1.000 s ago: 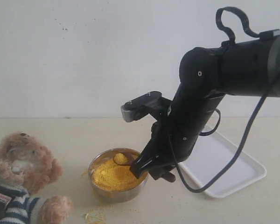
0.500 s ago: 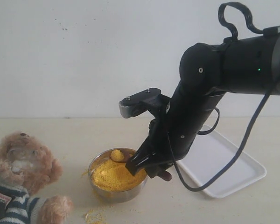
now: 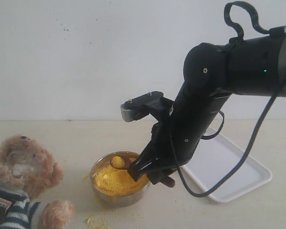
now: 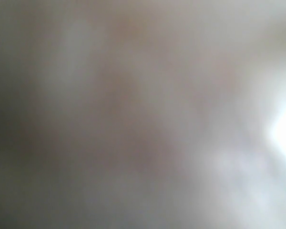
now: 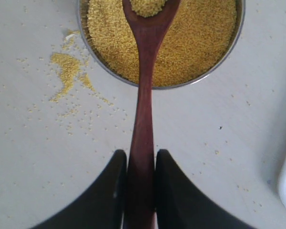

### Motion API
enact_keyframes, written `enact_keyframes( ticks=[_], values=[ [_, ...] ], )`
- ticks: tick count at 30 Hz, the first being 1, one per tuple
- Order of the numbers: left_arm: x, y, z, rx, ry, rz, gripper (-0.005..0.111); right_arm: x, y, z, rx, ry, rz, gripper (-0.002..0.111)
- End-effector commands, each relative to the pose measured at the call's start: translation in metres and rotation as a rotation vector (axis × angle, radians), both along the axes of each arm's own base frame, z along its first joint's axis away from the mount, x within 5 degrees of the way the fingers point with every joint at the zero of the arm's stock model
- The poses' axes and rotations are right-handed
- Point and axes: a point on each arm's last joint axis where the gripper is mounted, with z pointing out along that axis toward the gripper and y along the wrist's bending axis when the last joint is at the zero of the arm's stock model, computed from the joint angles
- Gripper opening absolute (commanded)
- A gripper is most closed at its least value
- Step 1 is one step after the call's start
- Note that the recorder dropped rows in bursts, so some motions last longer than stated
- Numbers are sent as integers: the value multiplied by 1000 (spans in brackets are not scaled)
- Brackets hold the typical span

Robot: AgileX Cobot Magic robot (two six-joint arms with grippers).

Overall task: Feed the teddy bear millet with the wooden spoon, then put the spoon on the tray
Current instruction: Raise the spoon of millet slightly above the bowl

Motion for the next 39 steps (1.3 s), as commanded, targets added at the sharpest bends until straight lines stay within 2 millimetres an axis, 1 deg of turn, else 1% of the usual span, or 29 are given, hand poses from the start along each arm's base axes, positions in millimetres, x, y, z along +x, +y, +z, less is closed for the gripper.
enact_keyframes(
  ticks=[1,3,7,9,10,12,13,15,18,21,24,26,28,32,39],
  values=[
    [0,-1,2,-17,-15,8,4,-1,-2,7,26,-10,-39,0],
    [0,-1,2,-17,-15,8,4,-2,-2,8,18,-22,7,0],
    [0,-1,2,-17,-15,8,4,-1,-3,10,31,-21,-52,0],
    [0,-1,2,-17,-15,8,4,-4,-1,10,25,-13,23,0],
    [0,-1,2,-17,-15,8,4,-4,-3,9,9,-22,29,0],
    [0,-1,2,-17,-15,8,4,-1,-4,10,17,-23,-45,0],
    [0,-1,2,-17,-15,8,4,-1,-4,11,25,-20,-50,0],
    [0,-1,2,-17,-15,8,4,-3,-3,10,8,-31,13,0],
    [0,-1,2,-17,-15,8,4,0,-5,9,3,-28,-60,0],
    [0,-1,2,-17,-15,8,4,-4,-2,12,25,-26,11,0],
    [0,-1,2,-17,-15,8,4,-3,-2,14,60,-12,-50,0],
    [0,-1,2,-17,-15,8,4,-4,-2,14,45,-26,5,0],
    [0,-1,2,-17,-15,8,4,-3,-3,14,43,-24,-46,0],
    [0,-1,2,-17,-15,8,4,-5,-4,13,18,-14,-7,0],
    [0,-1,2,-17,-15,8,4,-14,-2,27,42,-55,12,0]
  ],
)
